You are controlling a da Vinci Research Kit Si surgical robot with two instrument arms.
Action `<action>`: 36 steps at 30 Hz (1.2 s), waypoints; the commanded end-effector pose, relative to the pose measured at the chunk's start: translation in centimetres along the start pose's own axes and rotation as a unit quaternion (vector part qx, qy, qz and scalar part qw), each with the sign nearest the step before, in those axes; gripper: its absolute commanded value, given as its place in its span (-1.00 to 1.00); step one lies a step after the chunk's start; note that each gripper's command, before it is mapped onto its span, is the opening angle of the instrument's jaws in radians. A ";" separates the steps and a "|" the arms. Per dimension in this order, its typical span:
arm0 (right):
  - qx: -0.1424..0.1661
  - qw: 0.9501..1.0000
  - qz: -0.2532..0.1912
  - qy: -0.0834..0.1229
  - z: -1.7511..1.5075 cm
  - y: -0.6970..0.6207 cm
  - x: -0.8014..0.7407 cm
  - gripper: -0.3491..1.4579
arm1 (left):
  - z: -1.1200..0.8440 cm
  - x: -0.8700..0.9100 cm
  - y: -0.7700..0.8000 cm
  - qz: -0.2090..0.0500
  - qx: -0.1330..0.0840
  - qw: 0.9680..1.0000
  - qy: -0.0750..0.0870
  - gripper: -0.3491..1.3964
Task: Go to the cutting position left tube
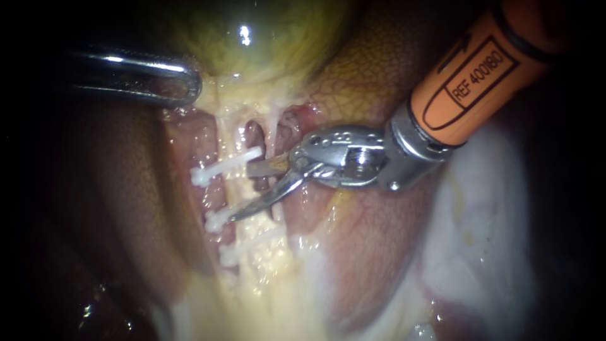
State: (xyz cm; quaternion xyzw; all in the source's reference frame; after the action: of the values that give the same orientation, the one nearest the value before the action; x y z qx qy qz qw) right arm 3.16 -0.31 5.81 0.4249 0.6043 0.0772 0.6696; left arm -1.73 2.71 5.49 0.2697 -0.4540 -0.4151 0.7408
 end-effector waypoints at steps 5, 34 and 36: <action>0.005 1.000 0.003 0.007 0.07 0.03 0.01 0.78 | 0.00 0.00 0.00 0.000 0.000 1.000 0.000 -1.00; 0.053 0.995 0.021 0.079 0.33 -0.38 0.57 0.71 | 0.01 0.02 0.01 0.000 -0.002 1.000 -0.001 -1.00; 0.053 0.995 0.021 0.079 0.33 -0.38 0.57 0.71 | 0.01 0.02 0.01 0.000 -0.002 1.000 -0.001 -1.00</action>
State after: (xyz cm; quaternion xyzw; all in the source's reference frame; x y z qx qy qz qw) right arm 3.44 -0.36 5.09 0.4656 0.6494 0.0925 0.5941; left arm -1.73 2.70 5.52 0.2678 -0.4540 -0.4158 0.7411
